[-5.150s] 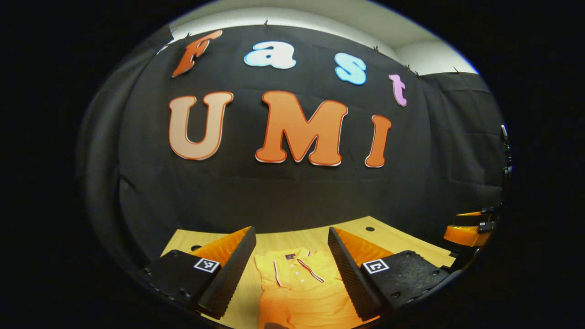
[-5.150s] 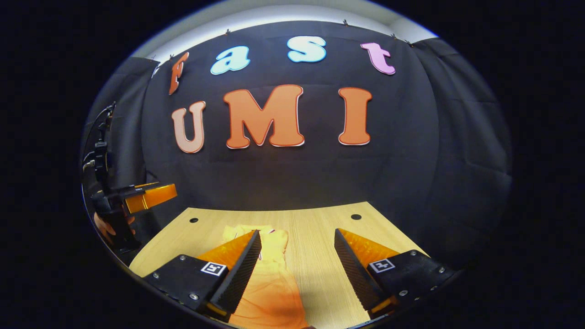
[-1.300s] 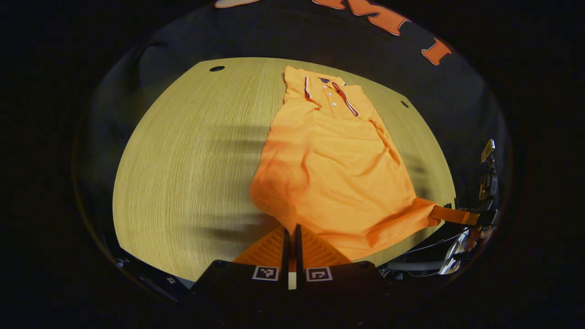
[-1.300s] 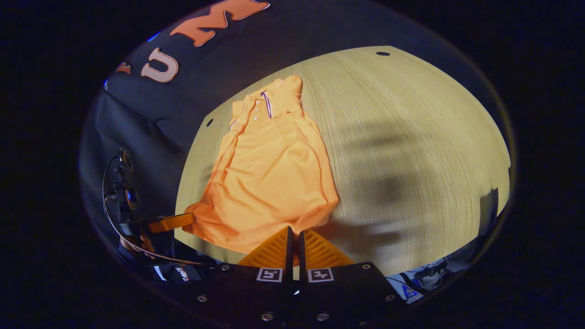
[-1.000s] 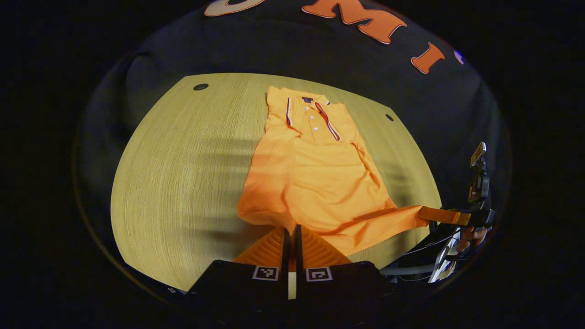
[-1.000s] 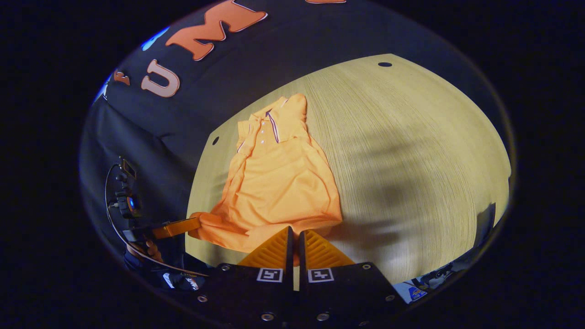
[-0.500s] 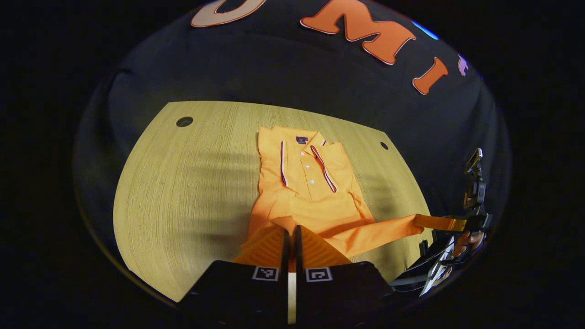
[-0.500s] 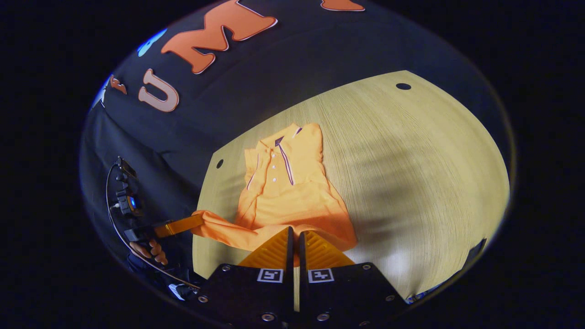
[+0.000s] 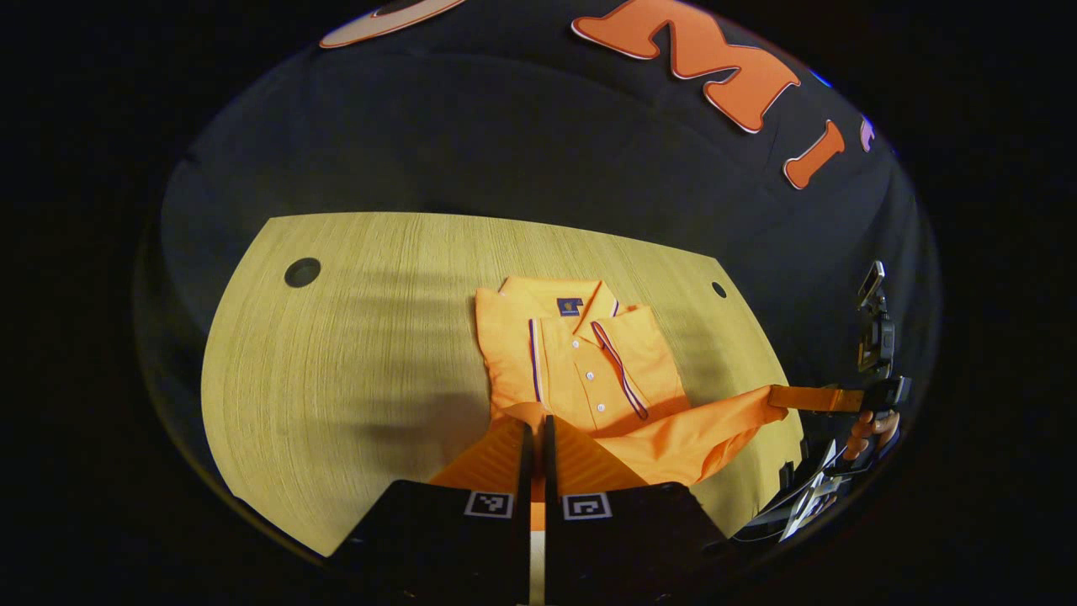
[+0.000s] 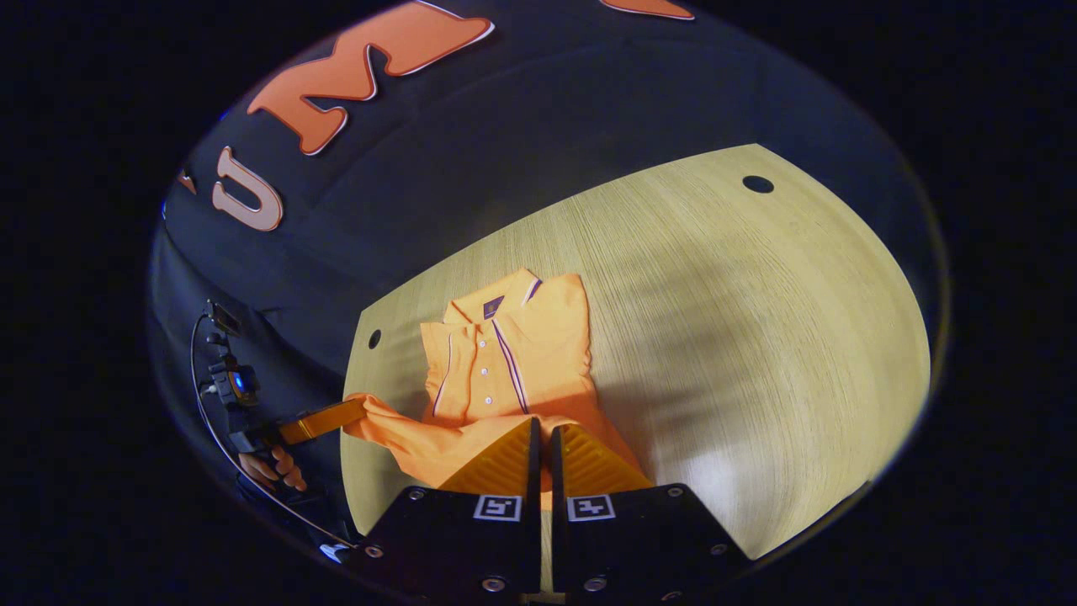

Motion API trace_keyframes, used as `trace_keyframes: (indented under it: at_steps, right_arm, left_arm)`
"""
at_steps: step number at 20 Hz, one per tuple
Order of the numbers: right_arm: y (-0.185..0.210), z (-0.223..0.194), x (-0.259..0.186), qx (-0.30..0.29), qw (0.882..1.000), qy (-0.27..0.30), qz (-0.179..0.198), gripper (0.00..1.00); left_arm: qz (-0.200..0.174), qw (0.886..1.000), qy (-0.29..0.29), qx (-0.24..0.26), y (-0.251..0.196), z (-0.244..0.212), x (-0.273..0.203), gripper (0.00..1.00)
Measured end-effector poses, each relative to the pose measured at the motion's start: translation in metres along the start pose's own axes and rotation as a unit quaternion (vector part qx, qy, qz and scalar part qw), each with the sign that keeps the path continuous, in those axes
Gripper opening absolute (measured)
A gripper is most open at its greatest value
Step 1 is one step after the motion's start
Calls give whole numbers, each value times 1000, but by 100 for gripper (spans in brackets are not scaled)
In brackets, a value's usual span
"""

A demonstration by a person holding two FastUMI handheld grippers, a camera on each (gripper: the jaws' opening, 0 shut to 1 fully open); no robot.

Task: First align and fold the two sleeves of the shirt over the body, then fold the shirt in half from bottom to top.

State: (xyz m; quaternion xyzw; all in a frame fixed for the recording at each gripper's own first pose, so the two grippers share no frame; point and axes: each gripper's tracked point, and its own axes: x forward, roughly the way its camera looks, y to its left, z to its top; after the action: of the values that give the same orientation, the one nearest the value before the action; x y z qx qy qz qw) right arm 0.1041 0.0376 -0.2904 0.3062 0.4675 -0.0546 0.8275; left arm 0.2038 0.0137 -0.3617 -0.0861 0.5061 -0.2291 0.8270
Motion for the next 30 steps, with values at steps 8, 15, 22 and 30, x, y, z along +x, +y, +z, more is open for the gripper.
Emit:
trace_keyframes:
  at_steps: [8, 15, 22, 30]
  right_arm:
    - [2, 58, 59, -13, 999, 12, -29, 6]
    - [2, 101, 96, 33, 999, -3, -34, 6]
    - [10, 122, 80, -3, 997, -73, -35, 86]
    - [28, 130, -1, -74, 980, -179, -47, 99]
  left_arm:
    - [21, 999, 1, 26, 40, 54, 52, 7]
    - [59, 996, -7, 61, 59, 87, 77, 7]
    - [85, 993, -65, 47, 60, 108, 54, 90]
    - [98, 982, -142, 71, 14, 111, -26, 98]
